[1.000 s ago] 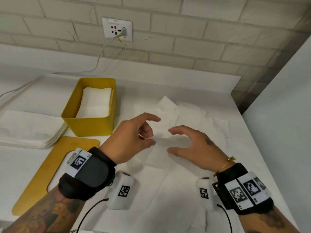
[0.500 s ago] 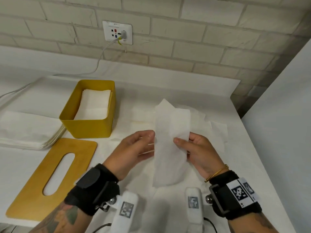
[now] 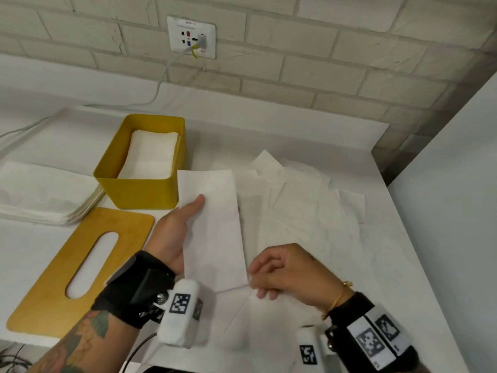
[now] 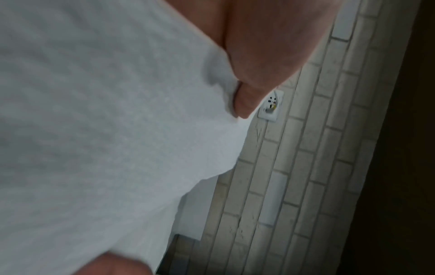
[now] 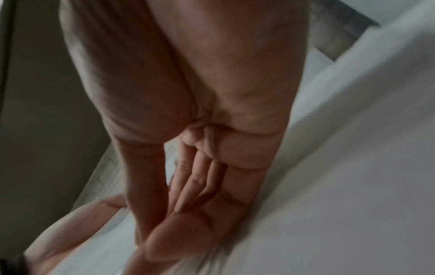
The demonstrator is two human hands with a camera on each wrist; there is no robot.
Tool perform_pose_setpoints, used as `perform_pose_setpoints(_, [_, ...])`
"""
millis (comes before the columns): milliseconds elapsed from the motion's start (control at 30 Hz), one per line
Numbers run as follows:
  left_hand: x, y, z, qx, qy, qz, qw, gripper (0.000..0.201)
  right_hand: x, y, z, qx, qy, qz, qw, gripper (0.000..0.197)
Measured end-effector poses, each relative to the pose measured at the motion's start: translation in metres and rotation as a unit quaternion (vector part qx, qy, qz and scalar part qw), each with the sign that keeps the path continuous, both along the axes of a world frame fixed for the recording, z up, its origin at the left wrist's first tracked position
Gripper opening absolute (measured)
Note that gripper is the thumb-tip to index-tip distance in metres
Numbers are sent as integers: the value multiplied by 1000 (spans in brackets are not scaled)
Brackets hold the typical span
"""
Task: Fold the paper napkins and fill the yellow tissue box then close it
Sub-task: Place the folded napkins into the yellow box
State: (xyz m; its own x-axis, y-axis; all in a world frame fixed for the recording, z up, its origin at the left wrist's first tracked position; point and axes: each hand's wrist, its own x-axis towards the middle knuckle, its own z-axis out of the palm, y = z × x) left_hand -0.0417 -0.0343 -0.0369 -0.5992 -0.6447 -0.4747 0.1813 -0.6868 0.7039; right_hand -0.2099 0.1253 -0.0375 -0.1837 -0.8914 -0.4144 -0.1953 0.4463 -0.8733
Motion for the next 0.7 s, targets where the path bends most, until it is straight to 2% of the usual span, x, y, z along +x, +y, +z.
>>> perform_pose_setpoints(100, [10,-4,0,12,19,3,1000,47,-29,5,16,-15,72,-66,995,13])
perform_pose_setpoints(167, [13,-4,0,13,18,7,1000,47,-46,2,23,-32,145,-119,982,14])
perform_pose_setpoints(267, [14,-2,-2,14,14,10,1000,46,-54,-7,26,-35,222,-118,967,19])
perform_pose_setpoints(467, [14,4,-3,16,18,7,1000,46,-34,-26,12,24,265,-59,962,38])
perform_pose_setpoints(600, [16,5,-5,12,18,11,1000,47,-29,-31,5,53,269,-51,960,38])
perform_pose_setpoints(700, [17,6,-7,12,16,14,1000,45,-34,-29,10,16,258,-92,962,35])
